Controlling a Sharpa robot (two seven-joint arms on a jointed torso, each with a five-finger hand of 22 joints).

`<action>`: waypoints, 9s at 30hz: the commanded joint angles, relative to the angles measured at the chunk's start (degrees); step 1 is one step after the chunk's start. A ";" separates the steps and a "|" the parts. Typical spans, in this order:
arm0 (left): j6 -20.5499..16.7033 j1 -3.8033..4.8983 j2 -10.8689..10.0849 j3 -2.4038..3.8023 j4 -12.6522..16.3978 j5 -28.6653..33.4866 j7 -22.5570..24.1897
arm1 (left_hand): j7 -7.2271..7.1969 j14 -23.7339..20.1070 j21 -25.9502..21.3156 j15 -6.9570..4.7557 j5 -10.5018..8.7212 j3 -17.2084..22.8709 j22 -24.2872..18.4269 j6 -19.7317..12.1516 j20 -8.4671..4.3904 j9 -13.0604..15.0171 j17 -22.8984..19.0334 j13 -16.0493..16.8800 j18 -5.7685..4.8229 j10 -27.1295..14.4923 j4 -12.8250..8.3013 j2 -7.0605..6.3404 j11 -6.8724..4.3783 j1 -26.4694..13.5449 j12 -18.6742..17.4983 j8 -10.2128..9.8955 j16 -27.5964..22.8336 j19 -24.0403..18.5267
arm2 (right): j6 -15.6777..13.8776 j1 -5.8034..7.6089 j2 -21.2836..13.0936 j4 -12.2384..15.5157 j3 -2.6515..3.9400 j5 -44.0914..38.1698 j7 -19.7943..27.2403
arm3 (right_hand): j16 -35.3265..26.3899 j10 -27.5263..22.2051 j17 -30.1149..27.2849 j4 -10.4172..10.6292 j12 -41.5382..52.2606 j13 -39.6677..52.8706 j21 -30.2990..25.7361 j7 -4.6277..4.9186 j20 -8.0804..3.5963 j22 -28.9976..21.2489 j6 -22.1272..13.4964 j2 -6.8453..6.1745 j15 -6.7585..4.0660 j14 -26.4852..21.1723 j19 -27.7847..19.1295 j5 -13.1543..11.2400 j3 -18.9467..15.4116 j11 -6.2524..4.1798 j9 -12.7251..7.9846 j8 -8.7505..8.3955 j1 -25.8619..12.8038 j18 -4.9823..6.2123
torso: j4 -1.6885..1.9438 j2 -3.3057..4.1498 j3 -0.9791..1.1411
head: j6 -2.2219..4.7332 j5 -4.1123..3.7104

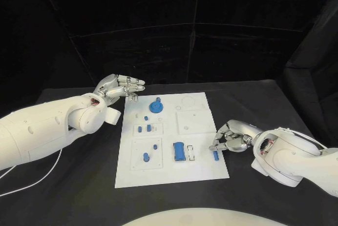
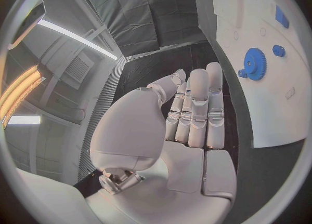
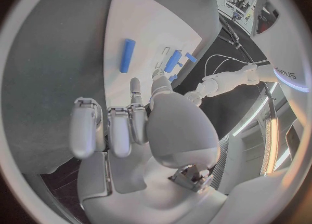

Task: Assemble the parts on the task board

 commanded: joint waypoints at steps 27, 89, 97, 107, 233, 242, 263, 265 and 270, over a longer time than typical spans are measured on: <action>0.75 -0.62 -0.40 0.04 0.21 0.20 1.20 | -0.03 -0.17 -0.88 0.45 -0.24 -2.04 -0.55 -0.88 0.44 0.01 -0.22 -0.02 0.72 -0.69 1.30 -0.33 0.22 -2.48 0.59 0.40 -0.29 -0.23 | 6.09 -0.54 2.35 -1.70 -0.09 -10.51 -5.20 | -0.38 1.20 5.41 1.23 -1.17 6.39 -0.28 -0.60 0.30 -0.31 1.42 0.51 0.25 3.98 -0.17 0.55 -2.16 -0.04 0.32 -0.21 -1.54 -0.13 | -0.80 -0.44 0.08 | -0.16 -0.17; 0.95 -0.76 -0.58 0.05 0.46 0.20 1.30 | -0.09 -0.18 -1.02 0.41 -0.23 -2.10 -0.66 -0.92 0.44 0.02 -0.25 -0.02 0.76 -0.76 1.25 -0.18 0.17 -2.22 0.67 0.46 -0.29 -0.17 | -4.73 -0.96 6.20 -0.29 -0.07 8.27 -4.48 | -0.01 1.30 6.93 -6.61 -2.10 6.60 0.10 -1.47 -0.60 1.01 3.90 2.38 -0.56 4.26 0.36 2.26 17.97 -0.94 -0.24 -3.77 1.26 -0.36 | -0.72 -0.43 0.04 | -0.24 0.98; 0.93 -0.75 -0.52 0.05 0.50 0.20 1.27 | -0.09 -0.18 -1.02 0.41 -0.23 -2.10 -0.66 -0.92 0.44 0.02 -0.25 -0.02 0.76 -0.76 1.25 -0.18 0.17 -2.22 0.67 0.46 -0.29 -0.17 | -2.51 -0.96 8.87 -1.29 -0.08 8.93 -5.46 | -0.02 1.32 6.95 -6.23 -2.19 6.61 0.07 -1.41 -0.55 1.00 4.09 1.23 -0.52 4.26 0.34 2.41 19.94 -0.88 -0.20 -4.03 -0.53 -0.35 | -0.82 -0.42 0.02 | -0.28 1.21; 0.98 -0.75 -0.52 0.05 0.52 0.20 1.23 | -0.09 -0.18 -1.02 0.41 -0.23 -2.10 -0.66 -0.92 0.44 0.02 -0.25 -0.02 0.76 -0.76 1.25 -0.18 0.17 -2.22 0.67 0.46 -0.29 -0.17 | -0.41 -0.95 11.26 -2.16 -0.08 9.13 -6.47 | 0.03 1.45 7.09 -5.50 -2.10 6.72 0.12 -1.48 -0.50 1.12 4.54 0.29 -0.51 4.30 0.38 3.65 21.35 -0.91 -0.09 -4.11 -2.57 -0.37 | -0.79 -0.42 0.04 | -0.40 1.24; -35.78 -10.52 0.08 5.69 16.60 8.82 9.62 | -10.73 -61.44 -38.17 -0.84 -3.10 -21.60 -40.28 -47.35 -6.65 -3.88 -24.71 -4.02 -9.72 -50.76 7.59 3.92 -6.14 -61.16 -12.87 -6.23 -56.75 -54.70 | -24.66 1.54 21.21 -19.83 2.85 74.29 52.81 | -86.19 -70.34 -74.90 -7.65 -80.88 -75.00 -81.83 -4.84 -1.95 -73.61 -46.28 -0.68 4.30 -69.67 -70.55 -11.36 10.87 0.19 -15.31 -19.28 -58.38 -3.54 | 1.42 -8.24 0.69 | 9.18 2.02; -35.81 -10.53 0.07 5.69 16.62 8.82 9.62 | -10.73 -64.90 -38.17 -0.84 -3.10 -25.62 -44.40 -50.91 -6.65 -3.88 -24.71 -4.02 -9.72 -54.55 7.59 3.92 -6.14 -65.73 -12.87 -6.23 -56.75 -57.28 | -24.66 1.54 21.21 -19.83 2.85 74.29 52.81 | -86.19 -74.42 -74.90 -7.65 -80.88 -75.00 -81.83 -4.84 -1.95 -73.61 -49.89 -0.68 4.30 -74.02 -74.50 -11.36 10.87 0.19 -15.31 -19.28 -63.03 -3.54 | 1.42 -8.24 0.69 | 9.18 2.02; -35.81 -10.53 0.07 5.69 16.62 8.82 9.62 | -10.73 -72.89 -38.17 -0.84 -3.10 -25.62 -44.40 -58.97 -6.65 -3.88 -24.71 -4.02 -9.72 -63.15 7.59 3.92 -6.14 -76.14 -12.87 -6.23 -56.75 -63.52 | -24.66 1.54 21.21 -19.83 2.85 74.29 52.81 | -86.19 -84.03 -74.90 -7.65 -80.88 -75.00 -81.83 -4.84 -1.95 -73.61 -58.22 -0.68 4.30 -84.16 -83.55 -11.36 10.87 0.19 -15.31 -19.28 -73.93 -3.54 | 1.42 -8.24 0.69 | 9.18 2.02; -35.81 -10.53 0.07 5.69 16.62 8.82 9.62 | -10.73 -72.89 -38.17 -0.84 -3.10 -25.62 -44.40 -58.97 -6.65 -3.88 -24.71 -4.02 -9.72 -63.15 7.59 3.92 -6.14 -76.14 -12.87 -6.23 -56.75 -63.52 | -24.66 1.54 21.21 -19.83 2.85 74.29 52.81 | -86.19 -84.03 -74.90 -7.65 -80.88 -75.00 -81.83 -4.84 -1.95 -73.61 -58.22 -0.68 4.30 -84.16 -83.55 -11.36 10.87 0.19 -15.31 -19.28 -73.93 -3.54 | 1.42 -8.24 0.69 | 9.18 2.02; -35.81 -10.53 0.07 5.69 16.62 8.82 9.62 | -10.73 -72.89 -38.17 -0.84 -3.10 -25.62 -44.40 -58.97 -6.65 -3.88 -24.71 -4.02 -9.72 -63.15 7.59 3.92 -6.14 -76.14 -12.87 -6.23 -56.75 -63.52 | -24.66 1.54 21.21 -19.83 2.85 74.29 52.81 | -86.19 -84.03 -74.90 -7.65 -80.88 -75.00 -81.83 -4.84 -1.95 -73.61 -58.22 -0.68 4.30 -84.16 -83.55 -11.36 10.87 0.19 -15.31 -19.28 -73.93 -3.54 | 1.42 -8.24 0.69 | 9.18 2.02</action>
